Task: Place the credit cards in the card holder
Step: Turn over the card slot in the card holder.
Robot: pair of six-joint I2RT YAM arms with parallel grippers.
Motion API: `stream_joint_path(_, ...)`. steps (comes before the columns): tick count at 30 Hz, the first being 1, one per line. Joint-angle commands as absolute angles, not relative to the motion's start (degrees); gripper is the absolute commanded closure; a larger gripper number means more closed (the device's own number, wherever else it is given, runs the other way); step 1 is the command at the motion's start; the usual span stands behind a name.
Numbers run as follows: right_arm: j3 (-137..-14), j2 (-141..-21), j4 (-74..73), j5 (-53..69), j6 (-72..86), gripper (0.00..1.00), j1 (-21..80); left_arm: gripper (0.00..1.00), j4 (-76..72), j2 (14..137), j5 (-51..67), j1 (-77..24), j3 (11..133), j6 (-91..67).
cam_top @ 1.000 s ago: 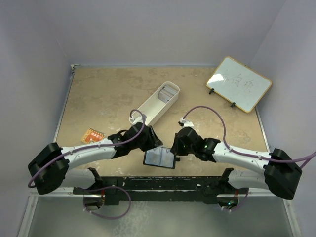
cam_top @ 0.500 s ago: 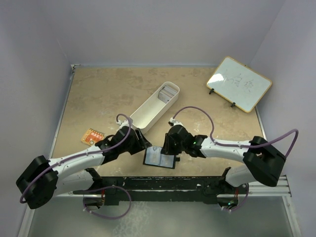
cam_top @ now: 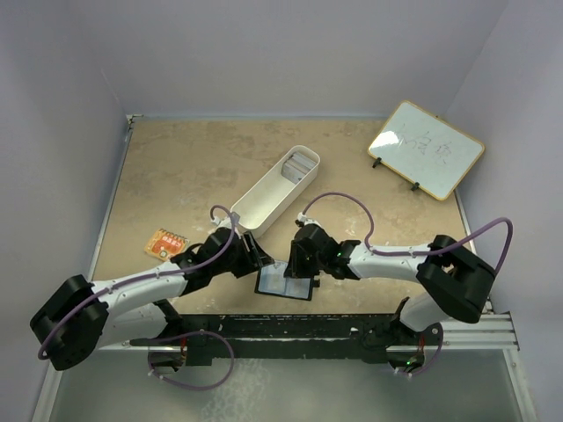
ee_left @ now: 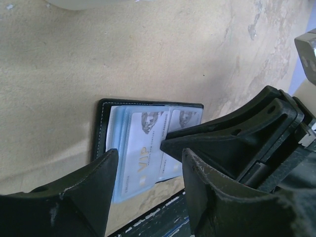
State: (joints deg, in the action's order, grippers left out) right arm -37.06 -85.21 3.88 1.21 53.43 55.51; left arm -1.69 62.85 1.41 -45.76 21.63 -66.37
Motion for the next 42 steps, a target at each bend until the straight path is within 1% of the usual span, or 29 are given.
stream_joint_path(1,-38.3,-86.7,4.2,0.8,53.3,0.82,55.8,0.48,-6.3,63.6,3.2,-45.3,21.4,-65.6)
stream_joint_path(9,-38.0,-87.9,3.7,0.4,52.5,0.89,55.8,0.48,-8.3,65.6,4.3,-45.4,21.2,-66.0)
stream_joint_path(19,-37.6,-88.0,4.3,0.6,52.4,0.90,55.8,0.48,-11.4,67.5,6.0,-45.3,20.5,-66.7)
stream_joint_path(23,-37.5,-88.0,4.5,0.8,52.1,0.90,55.8,0.51,-13.4,68.6,7.3,-45.4,20.1,-67.4)
stream_joint_path(27,-36.5,-88.0,6.9,2.1,51.3,0.89,55.9,0.59,-15.4,68.9,9.4,-45.4,20.0,-69.1)
stream_joint_path(33,-37.1,-90.3,11.5,6.4,46.9,0.89,55.9,0.82,-12.8,68.4,9.1,-45.4,20.4,-71.6)
stream_joint_path(36,-37.5,-91.0,12.6,7.5,46.2,0.89,56.0,0.89,-9.0,67.6,7.5,-45.4,20.5,-72.2)
stream_joint_path(42,-37.9,-91.2,13.7,8.1,43.9,0.88,56.0,0.95,-3.9,62.4,4.2,-45.7,20.0,-73.7)
